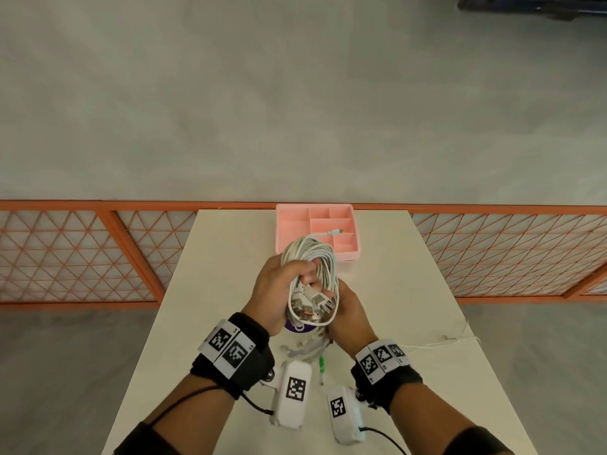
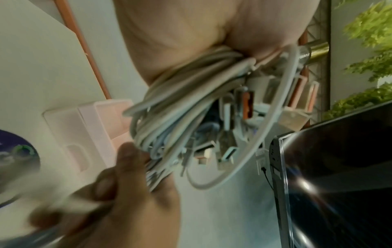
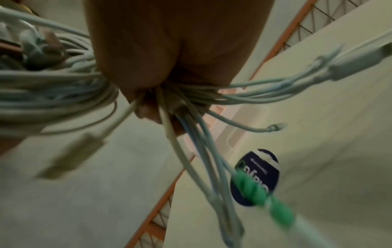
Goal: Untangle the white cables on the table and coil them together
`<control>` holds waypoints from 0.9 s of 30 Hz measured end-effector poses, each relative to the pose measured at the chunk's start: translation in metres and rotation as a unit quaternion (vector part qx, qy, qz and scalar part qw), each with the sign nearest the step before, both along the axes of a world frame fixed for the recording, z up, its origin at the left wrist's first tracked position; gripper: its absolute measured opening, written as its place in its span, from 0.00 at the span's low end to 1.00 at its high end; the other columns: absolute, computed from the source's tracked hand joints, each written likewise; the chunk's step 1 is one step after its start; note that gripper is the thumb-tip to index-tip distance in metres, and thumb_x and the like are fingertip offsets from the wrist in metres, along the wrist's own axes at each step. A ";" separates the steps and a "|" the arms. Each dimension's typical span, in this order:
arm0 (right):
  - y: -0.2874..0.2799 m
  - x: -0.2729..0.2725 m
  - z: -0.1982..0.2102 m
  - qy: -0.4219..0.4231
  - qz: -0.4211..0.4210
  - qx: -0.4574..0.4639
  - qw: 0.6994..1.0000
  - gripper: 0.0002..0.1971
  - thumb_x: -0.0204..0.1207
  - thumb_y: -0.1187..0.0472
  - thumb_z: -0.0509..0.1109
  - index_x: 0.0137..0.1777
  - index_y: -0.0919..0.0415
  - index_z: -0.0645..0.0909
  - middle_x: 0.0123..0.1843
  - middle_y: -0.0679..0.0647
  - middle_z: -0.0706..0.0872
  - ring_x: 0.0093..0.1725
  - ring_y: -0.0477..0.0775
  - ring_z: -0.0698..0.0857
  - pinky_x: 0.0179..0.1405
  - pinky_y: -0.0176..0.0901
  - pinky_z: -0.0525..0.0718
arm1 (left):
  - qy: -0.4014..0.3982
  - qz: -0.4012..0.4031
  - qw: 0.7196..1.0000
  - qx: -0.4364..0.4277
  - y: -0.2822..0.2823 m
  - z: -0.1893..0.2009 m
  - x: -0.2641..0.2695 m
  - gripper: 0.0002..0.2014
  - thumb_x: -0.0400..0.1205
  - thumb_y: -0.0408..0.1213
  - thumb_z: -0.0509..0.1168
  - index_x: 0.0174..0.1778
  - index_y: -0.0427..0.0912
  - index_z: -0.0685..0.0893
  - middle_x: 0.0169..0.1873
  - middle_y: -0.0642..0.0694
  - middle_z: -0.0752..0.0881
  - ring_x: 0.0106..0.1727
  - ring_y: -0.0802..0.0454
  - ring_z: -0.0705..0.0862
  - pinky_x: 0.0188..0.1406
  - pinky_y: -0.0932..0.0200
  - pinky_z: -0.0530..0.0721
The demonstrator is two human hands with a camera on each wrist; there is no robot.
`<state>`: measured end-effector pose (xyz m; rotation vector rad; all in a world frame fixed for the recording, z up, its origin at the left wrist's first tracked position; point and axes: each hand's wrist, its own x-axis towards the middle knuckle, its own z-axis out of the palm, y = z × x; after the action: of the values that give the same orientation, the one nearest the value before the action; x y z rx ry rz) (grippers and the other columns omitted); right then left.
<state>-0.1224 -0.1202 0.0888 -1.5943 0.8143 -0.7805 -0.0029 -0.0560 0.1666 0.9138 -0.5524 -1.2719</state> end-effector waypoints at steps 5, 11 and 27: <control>0.011 0.004 -0.012 0.027 0.004 0.028 0.999 0.09 0.81 0.61 0.68 0.60 0.52 0.80 0.45 0.53 0.90 0.36 0.52 0.88 0.38 0.53 0.87 | -0.058 0.053 0.997 -0.007 -0.005 -0.008 -0.001 0.06 0.76 0.31 0.66 0.42 0.31 0.81 0.24 0.44 0.72 0.27 0.45 0.75 0.51 0.34 0.79; 0.020 0.003 -0.019 0.144 0.058 0.052 0.987 0.03 0.85 0.59 0.61 0.56 0.53 0.74 0.34 0.48 0.83 0.28 0.48 0.84 0.41 0.52 0.85 | -0.186 0.146 0.972 -0.003 -0.013 -0.021 0.007 0.06 0.79 0.38 0.66 0.45 0.40 0.87 0.30 0.42 0.85 0.37 0.39 0.85 0.49 0.30 0.86; 0.025 0.013 0.025 -0.015 0.135 0.357 0.924 0.03 0.81 0.69 0.60 0.48 0.67 0.75 0.33 0.60 0.79 0.23 0.56 0.76 0.25 0.47 0.81 | -0.256 0.272 0.927 -0.020 -0.012 -0.047 0.001 0.23 0.76 0.47 0.74 0.62 0.39 0.81 0.42 0.40 0.92 0.47 0.43 0.92 0.52 0.42 0.89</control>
<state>-0.1098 -0.0954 0.1137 -0.9981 0.7224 -0.2507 -0.0023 -0.0684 0.1193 1.2685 -0.6640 -0.5116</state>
